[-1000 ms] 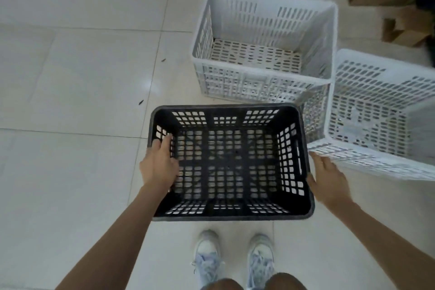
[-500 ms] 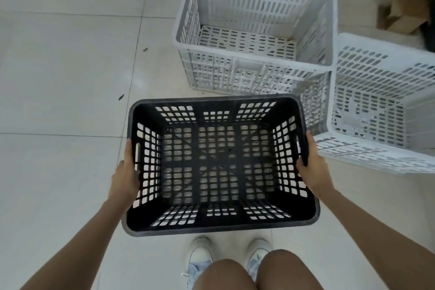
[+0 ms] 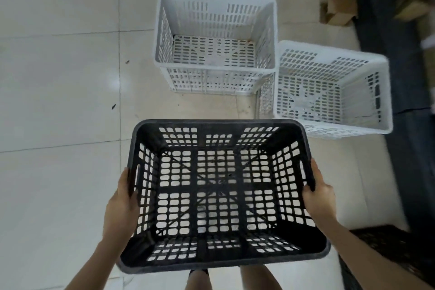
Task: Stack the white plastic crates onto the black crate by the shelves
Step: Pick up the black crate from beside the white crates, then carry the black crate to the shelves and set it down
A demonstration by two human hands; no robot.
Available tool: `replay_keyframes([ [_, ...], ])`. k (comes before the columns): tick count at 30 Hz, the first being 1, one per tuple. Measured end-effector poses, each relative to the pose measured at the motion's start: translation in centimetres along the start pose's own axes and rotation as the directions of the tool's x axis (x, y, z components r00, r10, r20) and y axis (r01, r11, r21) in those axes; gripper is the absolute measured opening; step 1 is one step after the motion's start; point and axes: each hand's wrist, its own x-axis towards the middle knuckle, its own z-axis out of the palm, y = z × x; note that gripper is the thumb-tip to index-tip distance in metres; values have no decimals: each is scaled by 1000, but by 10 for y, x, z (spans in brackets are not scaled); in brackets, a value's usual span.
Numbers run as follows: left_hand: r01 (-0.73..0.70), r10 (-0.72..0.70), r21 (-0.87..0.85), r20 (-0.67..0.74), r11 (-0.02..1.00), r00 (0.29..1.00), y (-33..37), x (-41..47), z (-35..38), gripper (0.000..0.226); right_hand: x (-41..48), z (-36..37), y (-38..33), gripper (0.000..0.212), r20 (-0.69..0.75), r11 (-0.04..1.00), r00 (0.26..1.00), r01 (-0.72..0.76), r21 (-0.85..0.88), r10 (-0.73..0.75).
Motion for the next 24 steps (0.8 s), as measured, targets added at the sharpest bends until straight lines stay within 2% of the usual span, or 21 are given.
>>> replay_keyframes([
  [3,-36,36,15,-10,999,999,25,-22,-20,57,-42,-31,17,76,-58,999,997,-43,13,43],
  [7,-155,154,-22,-9,988,988,74,-47,-45,55,-100,-73,45,75,-149,979,971,-170,113,185],
  [12,-343,350,-95,66,934,934,156,-54,-56,51,-154,-108,83,74,-264,915,891,-300,268,369],
  [18,-616,628,-121,144,778,765,256,-82,-27,57,-217,-132,151,71,-356,727,711,-314,610,606],
  [21,-707,728,-175,216,685,651,305,-119,3,61,-250,-139,198,72,-324,590,600,-320,741,732],
  [24,-768,782,-182,280,613,558,350,-170,44,61,-286,-150,251,77,-300,498,507,-314,809,808],
])
